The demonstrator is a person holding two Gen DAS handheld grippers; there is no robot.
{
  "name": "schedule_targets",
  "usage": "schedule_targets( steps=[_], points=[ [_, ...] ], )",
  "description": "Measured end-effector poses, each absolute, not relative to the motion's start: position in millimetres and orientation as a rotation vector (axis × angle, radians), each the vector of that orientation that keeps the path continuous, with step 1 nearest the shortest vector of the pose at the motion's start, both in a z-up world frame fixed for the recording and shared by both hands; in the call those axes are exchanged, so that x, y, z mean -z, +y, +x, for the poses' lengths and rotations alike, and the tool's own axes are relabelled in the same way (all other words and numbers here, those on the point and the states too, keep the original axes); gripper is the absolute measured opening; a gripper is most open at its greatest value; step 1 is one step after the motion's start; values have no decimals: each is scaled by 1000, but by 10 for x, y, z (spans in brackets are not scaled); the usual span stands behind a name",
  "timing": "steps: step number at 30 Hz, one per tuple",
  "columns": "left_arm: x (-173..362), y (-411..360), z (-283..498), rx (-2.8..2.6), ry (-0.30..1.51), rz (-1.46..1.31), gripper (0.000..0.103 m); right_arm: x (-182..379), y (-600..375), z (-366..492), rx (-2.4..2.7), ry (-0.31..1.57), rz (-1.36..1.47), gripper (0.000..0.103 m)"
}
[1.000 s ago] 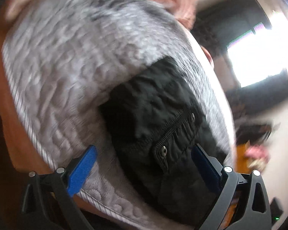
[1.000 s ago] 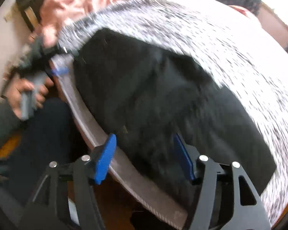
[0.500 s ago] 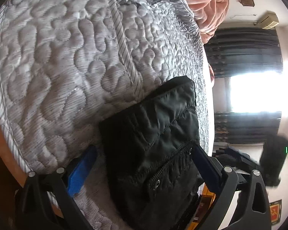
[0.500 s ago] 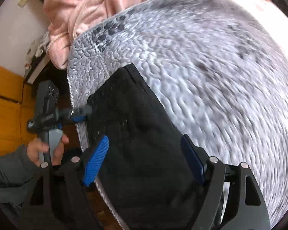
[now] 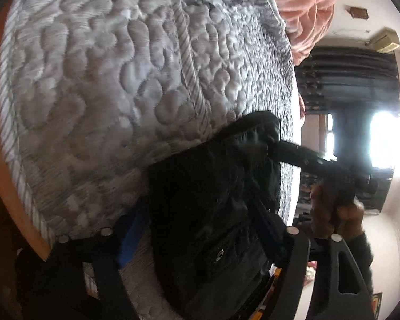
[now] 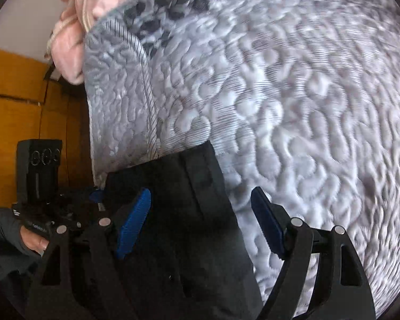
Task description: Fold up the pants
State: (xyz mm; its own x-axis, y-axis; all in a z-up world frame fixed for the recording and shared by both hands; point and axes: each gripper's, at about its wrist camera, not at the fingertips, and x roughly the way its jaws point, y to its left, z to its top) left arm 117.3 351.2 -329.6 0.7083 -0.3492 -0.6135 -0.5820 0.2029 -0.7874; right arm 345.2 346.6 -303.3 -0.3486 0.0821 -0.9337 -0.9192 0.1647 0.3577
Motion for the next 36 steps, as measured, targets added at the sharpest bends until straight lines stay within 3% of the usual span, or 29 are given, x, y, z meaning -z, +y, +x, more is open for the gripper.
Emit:
schedule_targets(
  steps=[1, 2, 3, 6, 8, 14, 36],
  points=[
    [3297, 3500, 1167, -194, 845, -1399, 69, 3063, 3489, 3440, -1358, 1518, -856, 77],
    [3286, 3491, 1167, -197, 852, -1388, 66, 3075, 3499, 3429, -1361, 1526, -861, 71],
    [3273, 3483, 1166, -204, 862, -1375, 63, 3085, 3513, 3410, -1370, 1535, -862, 52],
    [3260, 3485, 1140, -216, 876, -1366, 49, 3053, 3500, 3352, -1368, 1518, -882, 37],
    [3250, 3500, 1105, -214, 869, -1373, 40, 2985, 3476, 3351, -1370, 1518, -862, 33],
    [2928, 3414, 1065, -190, 833, -1300, 35, 2584, 3320, 3326, -1374, 1464, -841, 31],
    [1399, 2573, 1223, -38, 756, -916, 33, 1015, 2123, 3169, -1324, 1242, -822, 28]
  ],
)
